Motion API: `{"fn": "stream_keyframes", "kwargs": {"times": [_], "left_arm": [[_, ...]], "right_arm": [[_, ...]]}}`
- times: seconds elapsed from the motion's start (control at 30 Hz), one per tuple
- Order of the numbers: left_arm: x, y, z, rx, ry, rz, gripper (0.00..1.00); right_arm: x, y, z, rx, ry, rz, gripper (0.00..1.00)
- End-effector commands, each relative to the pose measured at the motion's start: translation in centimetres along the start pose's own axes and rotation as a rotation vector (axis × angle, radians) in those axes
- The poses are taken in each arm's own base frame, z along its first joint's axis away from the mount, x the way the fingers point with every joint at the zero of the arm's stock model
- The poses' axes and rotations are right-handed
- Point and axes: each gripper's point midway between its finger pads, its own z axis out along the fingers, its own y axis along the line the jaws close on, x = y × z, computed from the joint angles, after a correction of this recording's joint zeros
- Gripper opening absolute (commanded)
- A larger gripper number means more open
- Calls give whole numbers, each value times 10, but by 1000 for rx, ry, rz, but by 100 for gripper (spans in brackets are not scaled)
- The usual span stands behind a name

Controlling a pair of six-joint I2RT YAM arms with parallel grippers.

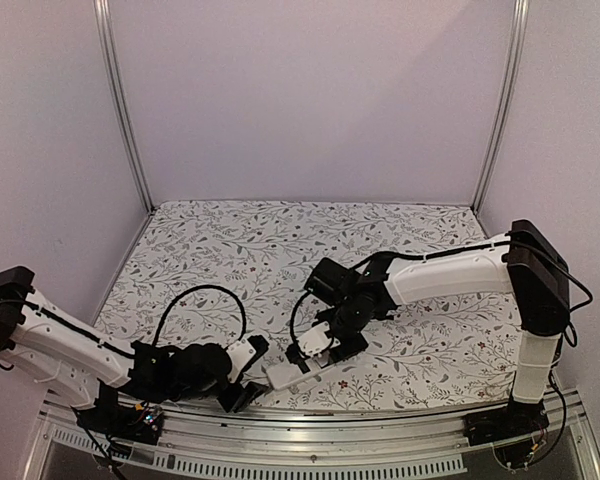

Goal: Load the batteries into the remote control
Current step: Pick up the battery cover from the remote control without the battery cover, then place the battery cover on the remote control without the battery cover.

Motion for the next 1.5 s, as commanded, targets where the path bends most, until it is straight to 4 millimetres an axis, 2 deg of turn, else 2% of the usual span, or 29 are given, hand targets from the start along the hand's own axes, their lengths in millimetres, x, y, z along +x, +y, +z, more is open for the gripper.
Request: {"fn": "stream_keyframes", "kwargs": {"times": [0.0, 0.4, 1.03, 1.47], "left_arm": [[-4, -3, -4, 9, -36, 11, 63], [-6, -2, -7, 11, -50, 14, 62], [-7, 1, -7, -4, -53, 15, 62], [-6, 2, -5, -4, -48, 14, 62]], "right_arm": [[2, 5, 3, -16, 39, 24, 42], [-3, -4, -16, 0, 87, 71, 42], [4, 7, 5, -38, 127, 134, 42], [3, 6, 2, -24, 134, 127, 42]]}}
